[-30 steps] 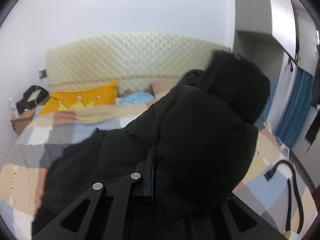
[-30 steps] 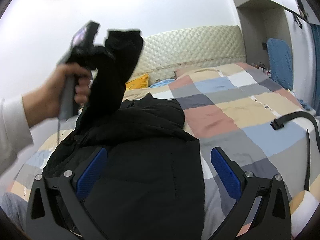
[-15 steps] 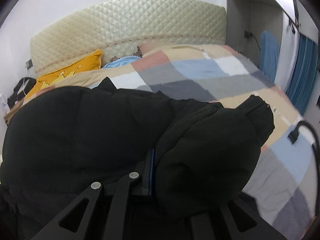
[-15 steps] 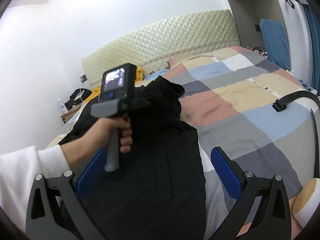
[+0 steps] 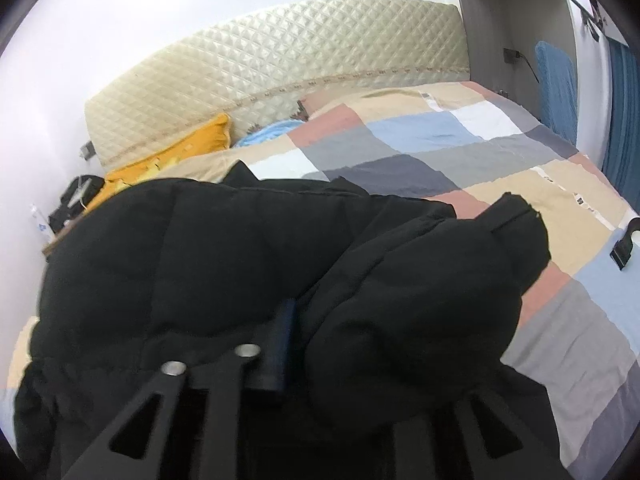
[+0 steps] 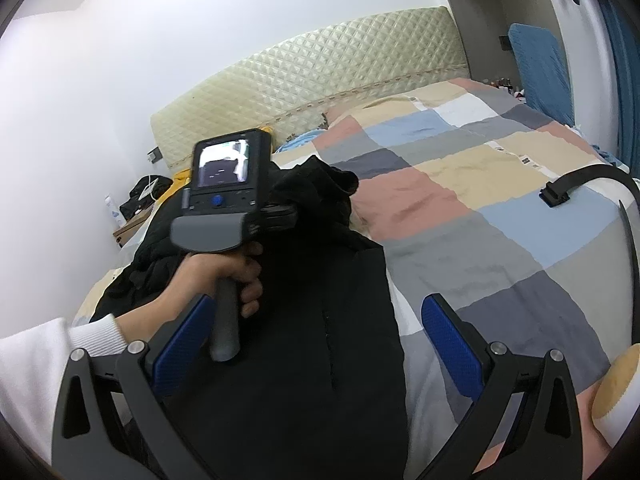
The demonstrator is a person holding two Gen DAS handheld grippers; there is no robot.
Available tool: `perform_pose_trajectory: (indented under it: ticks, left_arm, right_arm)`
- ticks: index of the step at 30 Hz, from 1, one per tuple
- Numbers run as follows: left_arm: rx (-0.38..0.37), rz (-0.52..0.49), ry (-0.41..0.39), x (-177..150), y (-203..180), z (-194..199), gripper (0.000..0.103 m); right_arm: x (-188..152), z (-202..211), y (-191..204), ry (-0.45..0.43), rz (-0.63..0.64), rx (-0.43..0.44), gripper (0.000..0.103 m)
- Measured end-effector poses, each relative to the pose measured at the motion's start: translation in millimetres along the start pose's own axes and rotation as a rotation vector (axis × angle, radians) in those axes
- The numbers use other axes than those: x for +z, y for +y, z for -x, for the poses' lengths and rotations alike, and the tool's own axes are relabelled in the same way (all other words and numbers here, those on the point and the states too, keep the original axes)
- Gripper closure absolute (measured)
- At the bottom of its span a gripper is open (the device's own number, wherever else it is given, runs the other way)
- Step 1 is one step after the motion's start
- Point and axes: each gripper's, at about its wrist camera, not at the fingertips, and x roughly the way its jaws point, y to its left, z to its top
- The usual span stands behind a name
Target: Fold large clothes
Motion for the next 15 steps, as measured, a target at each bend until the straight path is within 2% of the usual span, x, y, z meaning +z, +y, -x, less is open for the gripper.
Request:
perform_pose_trajectory:
  ticks: [2, 3, 9, 11, 15]
  left_arm:
    - [0.006, 0.008, -0.016, -4, 7, 12, 0.032]
    - [0.001, 0.017, -0.022, -6, 12, 19, 0.029]
    - [-0.057, 0.040, -0.021, -18, 45, 64, 0.029]
    - [-0.056, 0.053, -0.031, -22, 59, 82, 0.029]
    - [-0.076, 0.116, -0.047, -34, 96, 121, 0.029]
  right_arm:
    - [0, 1, 1, -0.002, 0.005, -0.002, 0.000]
    - [0, 1, 1, -0.002, 0.007, -0.003, 0.000]
    - [0, 6, 4, -0.015, 0.018, 0.002, 0.000]
    - [0, 8, 6, -0.023, 0.025, 0.007, 0.000]
    - [1, 11, 13, -0.028, 0.043, 0.013, 0.000]
